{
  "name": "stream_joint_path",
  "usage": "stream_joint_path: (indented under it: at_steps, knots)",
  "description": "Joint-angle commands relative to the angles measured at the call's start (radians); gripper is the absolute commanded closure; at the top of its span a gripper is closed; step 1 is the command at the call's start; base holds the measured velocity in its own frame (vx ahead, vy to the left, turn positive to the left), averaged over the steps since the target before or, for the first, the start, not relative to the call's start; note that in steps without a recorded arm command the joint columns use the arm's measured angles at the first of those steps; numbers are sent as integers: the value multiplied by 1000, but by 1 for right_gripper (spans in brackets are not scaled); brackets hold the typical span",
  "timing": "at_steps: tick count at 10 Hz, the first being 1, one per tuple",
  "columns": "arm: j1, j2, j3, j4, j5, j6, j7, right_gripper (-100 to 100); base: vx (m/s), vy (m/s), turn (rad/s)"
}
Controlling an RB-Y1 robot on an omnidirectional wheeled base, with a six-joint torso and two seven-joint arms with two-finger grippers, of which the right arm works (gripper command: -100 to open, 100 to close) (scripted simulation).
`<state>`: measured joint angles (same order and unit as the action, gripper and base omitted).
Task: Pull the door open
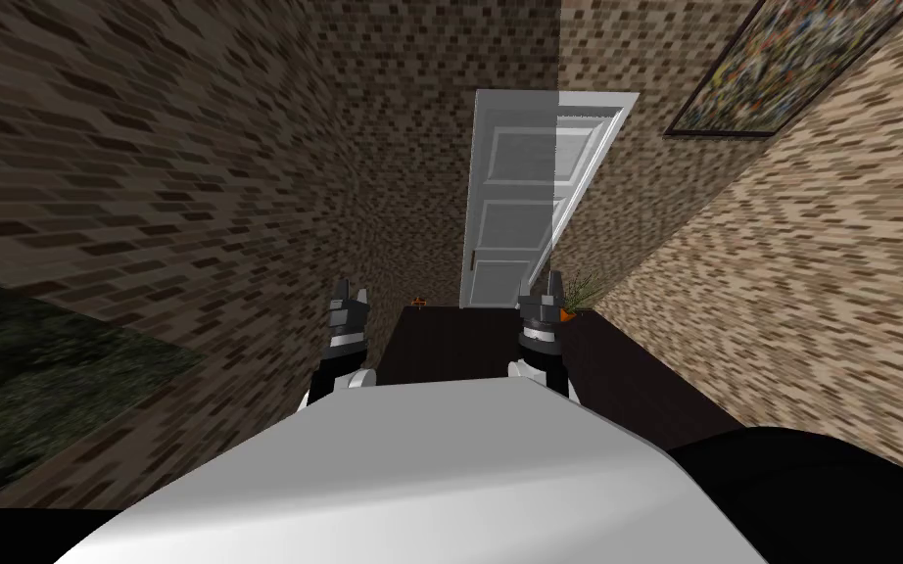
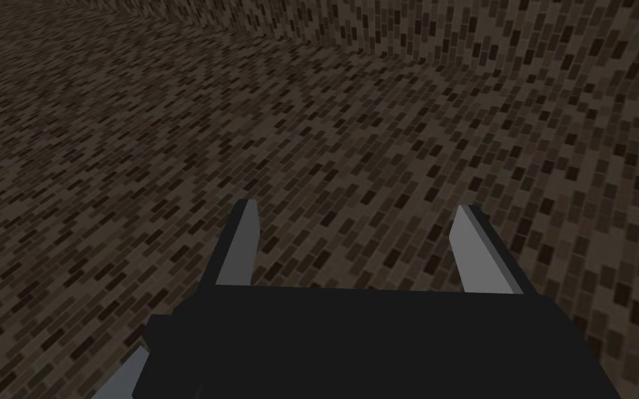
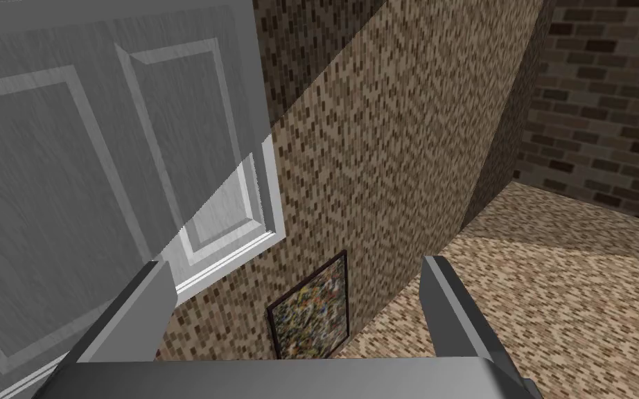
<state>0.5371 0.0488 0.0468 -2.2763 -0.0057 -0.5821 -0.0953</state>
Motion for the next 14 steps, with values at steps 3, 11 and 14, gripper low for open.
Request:
stream_joint_path:
  at_steps: [3,11,14]
  knots:
    - [-18,-30,-2,74,-58,-20,-55,-100,134,-32,137]
    - [-60,-81,-5,243,-191,-66,-182,-100,118,-37,117]
    - [-76,-96,-7,306,-241,-83,-230,-100,95,-43,125]
